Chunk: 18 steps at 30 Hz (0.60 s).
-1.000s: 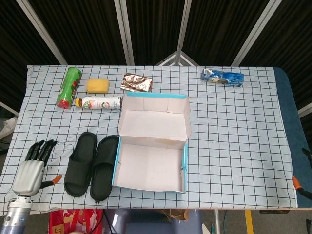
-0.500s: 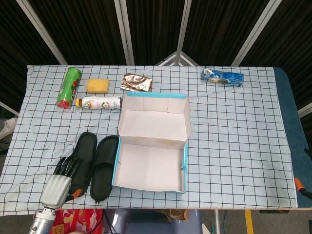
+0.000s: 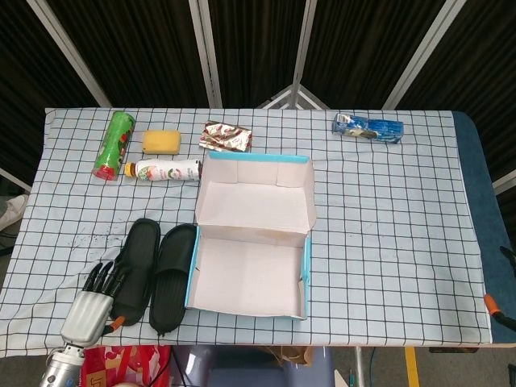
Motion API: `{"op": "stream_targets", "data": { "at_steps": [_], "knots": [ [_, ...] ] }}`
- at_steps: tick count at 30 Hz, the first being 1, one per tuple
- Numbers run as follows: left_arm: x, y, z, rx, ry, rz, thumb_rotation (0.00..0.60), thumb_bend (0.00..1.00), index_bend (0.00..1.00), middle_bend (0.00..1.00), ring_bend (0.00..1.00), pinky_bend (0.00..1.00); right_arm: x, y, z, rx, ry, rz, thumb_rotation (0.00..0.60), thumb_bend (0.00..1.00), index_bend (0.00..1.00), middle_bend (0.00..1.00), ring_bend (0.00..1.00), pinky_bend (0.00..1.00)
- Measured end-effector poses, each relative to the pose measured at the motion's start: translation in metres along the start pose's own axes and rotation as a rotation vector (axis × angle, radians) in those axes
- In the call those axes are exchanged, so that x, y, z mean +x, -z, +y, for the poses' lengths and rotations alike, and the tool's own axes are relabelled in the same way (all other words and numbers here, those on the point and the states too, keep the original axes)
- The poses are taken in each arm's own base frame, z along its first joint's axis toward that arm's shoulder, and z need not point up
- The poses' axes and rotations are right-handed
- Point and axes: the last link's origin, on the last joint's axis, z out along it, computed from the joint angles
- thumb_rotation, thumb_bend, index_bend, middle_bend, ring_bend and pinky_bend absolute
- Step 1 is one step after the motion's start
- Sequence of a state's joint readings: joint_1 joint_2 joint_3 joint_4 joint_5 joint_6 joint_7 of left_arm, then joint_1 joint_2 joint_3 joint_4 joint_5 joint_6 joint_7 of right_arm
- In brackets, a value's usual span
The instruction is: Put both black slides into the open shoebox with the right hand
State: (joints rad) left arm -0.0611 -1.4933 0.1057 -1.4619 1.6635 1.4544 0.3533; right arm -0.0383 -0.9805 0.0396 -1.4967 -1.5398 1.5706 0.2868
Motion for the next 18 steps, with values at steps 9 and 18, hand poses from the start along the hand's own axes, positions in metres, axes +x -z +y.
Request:
{"op": "stream_targets", "data": {
  "at_steps": [9, 18],
  "knots": [
    [-0.008, -0.015, -0.007, 0.019, 0.009, 0.011, 0.600, 0.13, 0.00, 0.01, 0.00, 0.00, -0.002, -0.002, 0.000, -0.007, 0.004, -0.009, 0.600, 0.35, 0.11, 0.07, 0.05, 0.00],
    [-0.011, -0.028, -0.010, 0.027, 0.025, 0.037, 0.600, 0.13, 0.02, 0.10, 0.00, 0.00, -0.003, -0.002, 0.000, -0.008, 0.011, -0.018, 0.600, 0.35, 0.10, 0.07, 0.05, 0.00]
  ]
}}
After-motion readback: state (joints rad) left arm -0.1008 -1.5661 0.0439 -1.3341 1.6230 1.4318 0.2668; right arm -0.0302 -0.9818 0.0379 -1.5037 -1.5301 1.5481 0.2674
